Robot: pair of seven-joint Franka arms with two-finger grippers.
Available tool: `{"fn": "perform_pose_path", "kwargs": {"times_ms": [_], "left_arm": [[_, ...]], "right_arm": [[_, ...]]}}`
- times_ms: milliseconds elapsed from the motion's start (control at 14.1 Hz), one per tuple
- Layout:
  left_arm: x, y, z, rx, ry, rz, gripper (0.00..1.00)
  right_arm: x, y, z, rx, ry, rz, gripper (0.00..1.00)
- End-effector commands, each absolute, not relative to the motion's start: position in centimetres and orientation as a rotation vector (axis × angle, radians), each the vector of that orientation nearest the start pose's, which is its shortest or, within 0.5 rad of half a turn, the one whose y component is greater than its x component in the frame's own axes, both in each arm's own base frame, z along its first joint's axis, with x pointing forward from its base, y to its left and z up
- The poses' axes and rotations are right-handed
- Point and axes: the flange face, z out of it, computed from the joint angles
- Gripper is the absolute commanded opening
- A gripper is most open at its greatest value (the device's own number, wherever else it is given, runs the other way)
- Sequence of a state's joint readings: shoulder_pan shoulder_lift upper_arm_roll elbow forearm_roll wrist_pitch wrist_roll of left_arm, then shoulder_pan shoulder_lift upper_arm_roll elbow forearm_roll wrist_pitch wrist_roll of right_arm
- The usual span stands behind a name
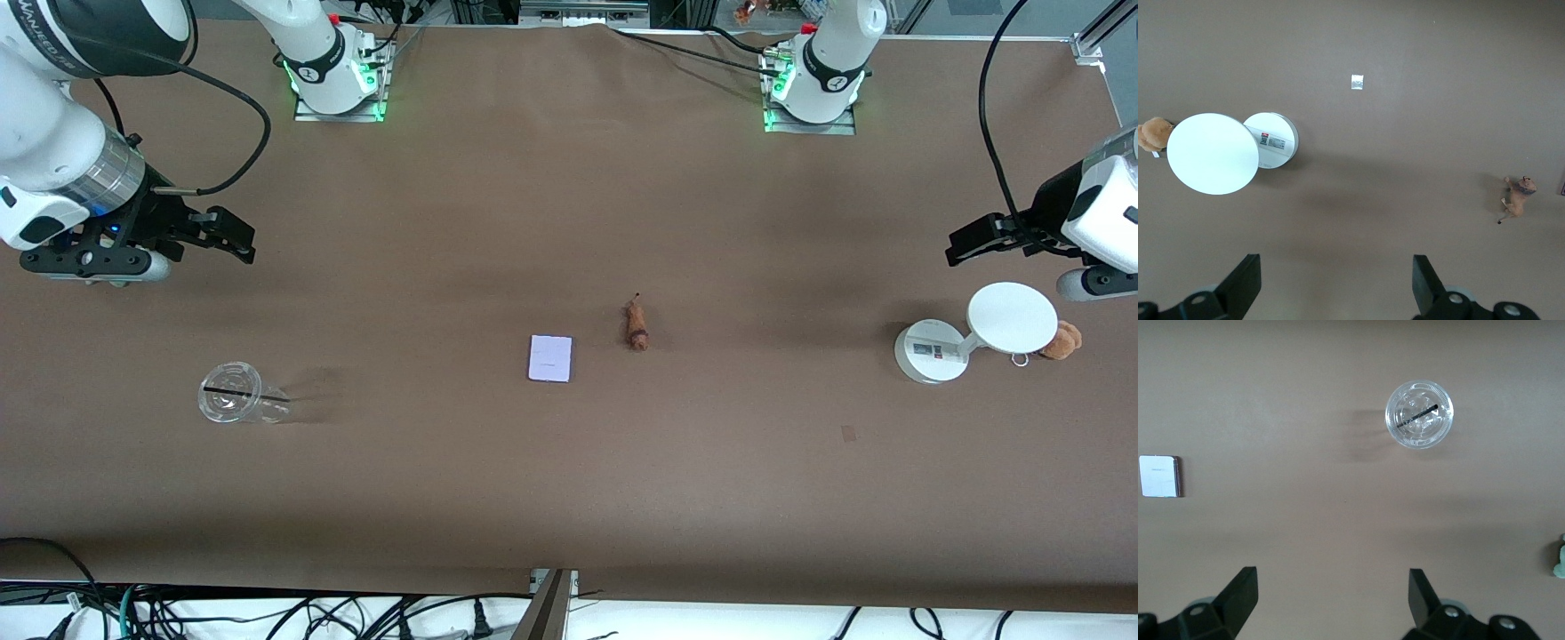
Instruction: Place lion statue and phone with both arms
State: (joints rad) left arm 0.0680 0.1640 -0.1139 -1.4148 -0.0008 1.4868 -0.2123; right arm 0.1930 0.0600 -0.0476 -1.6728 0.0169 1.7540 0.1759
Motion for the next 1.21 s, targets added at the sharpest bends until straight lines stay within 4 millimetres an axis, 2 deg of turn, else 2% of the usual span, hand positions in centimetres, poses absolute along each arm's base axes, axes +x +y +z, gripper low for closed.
{"fn": "perform_pose_path", "kwargs": {"times_ms": [0, 142, 1139], "left_arm": [[59.8, -1.97, 60.19, -3.159, -0.214, 0.147, 1.0], [59.97, -2.06, 59.9, -3.165, -0.141, 0.154, 1.0], [59.99, -1.92, 59.72, -3.166, -0.157, 0.162, 1.0]], "right_arm": [[57.39, 8.42, 55.97, -3.116, 0.049, -0.023, 1.0], [57.38, 8.42, 55.96, -3.116, 0.052, -0.021, 1.0], [57.36, 8.42, 55.94, -3.117, 0.049, -0.018, 1.0]]}}
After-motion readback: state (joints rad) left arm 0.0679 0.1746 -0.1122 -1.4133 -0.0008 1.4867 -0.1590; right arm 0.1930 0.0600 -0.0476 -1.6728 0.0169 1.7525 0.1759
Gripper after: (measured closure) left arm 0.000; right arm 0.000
